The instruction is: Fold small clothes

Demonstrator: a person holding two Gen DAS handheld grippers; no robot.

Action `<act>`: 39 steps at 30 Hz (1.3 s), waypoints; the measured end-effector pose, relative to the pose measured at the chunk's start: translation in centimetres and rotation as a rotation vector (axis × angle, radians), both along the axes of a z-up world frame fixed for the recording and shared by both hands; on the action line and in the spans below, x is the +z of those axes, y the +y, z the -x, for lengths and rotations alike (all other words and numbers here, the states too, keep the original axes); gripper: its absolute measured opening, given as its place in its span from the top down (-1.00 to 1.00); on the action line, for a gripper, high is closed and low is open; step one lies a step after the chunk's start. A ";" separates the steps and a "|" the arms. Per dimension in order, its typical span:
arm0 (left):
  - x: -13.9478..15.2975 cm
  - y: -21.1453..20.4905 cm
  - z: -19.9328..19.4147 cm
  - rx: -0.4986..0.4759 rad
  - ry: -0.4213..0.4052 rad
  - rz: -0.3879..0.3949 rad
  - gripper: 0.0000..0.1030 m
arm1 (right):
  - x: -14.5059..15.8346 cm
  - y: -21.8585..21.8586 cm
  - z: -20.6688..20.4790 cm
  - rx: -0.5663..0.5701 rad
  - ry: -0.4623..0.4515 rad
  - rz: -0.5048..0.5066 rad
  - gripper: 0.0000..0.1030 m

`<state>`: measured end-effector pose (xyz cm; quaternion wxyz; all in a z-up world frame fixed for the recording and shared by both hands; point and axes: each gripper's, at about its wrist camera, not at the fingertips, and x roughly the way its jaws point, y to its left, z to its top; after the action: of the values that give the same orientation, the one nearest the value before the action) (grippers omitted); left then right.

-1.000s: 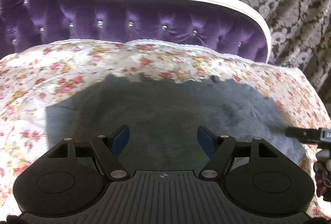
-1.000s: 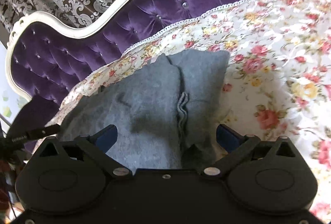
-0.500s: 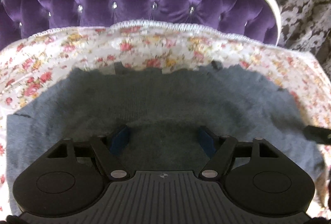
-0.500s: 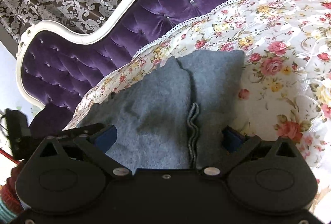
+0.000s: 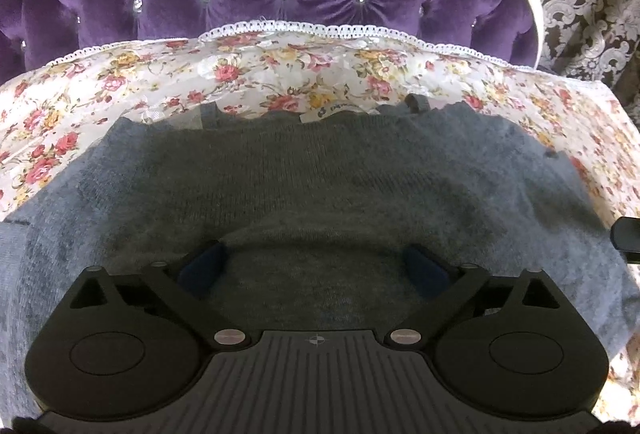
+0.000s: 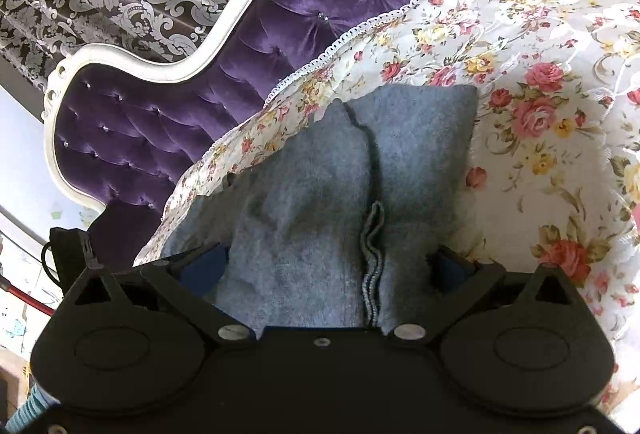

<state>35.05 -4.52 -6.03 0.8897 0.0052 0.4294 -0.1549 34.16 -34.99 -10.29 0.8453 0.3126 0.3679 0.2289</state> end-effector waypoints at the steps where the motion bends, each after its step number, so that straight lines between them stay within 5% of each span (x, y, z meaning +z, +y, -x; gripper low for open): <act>1: 0.0 0.0 -0.1 -0.001 0.006 -0.002 -0.94 | 0.0 0.0 0.0 0.000 0.002 0.000 -1.00; 12: -0.1 -0.5 -0.2 0.012 0.010 -0.024 -1.00 | 1.0 1.3 -0.5 0.024 0.021 0.097 -0.97; 14: -0.1 -0.5 -0.2 0.013 0.007 -0.025 -1.00 | 1.4 1.8 -0.5 0.032 0.025 0.154 -0.79; 16: -0.1 -0.5 -0.1 0.014 0.003 -0.025 -1.00 | 1.6 2.1 -0.5 0.036 0.030 0.196 -0.30; 18: -0.1 -0.5 0.0 0.013 0.000 -0.026 -1.00 | 1.6 2.1 -0.5 0.028 0.039 0.209 -0.18; 21: -0.1 -0.5 -0.1 0.010 0.000 -0.028 -1.00 | 1.7 2.3 -0.4 0.024 0.045 0.227 0.43; 26: 0.3 -0.6 -0.2 -0.016 -0.008 -0.051 -0.99 | 3.3 3.4 0.3 0.017 -0.015 0.276 0.46; 30: 2.1 0.4 0.6 0.011 0.002 -0.035 -0.69 | 4.9 4.2 0.3 0.024 -0.036 0.300 0.46; 34: 3.7 2.1 3.2 0.020 -0.029 0.001 -0.69 | 6.2 5.1 0.3 0.023 -0.044 0.331 0.46; 39: 2.8 2.9 5.7 -0.009 -0.052 -0.072 -0.70 | 6.7 6.1 -0.1 0.008 -0.033 0.362 0.46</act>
<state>29.37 -1.65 -3.19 0.8991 0.0433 0.4115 -0.1431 34.22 -28.93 -3.62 0.8927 0.1501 0.3906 0.1674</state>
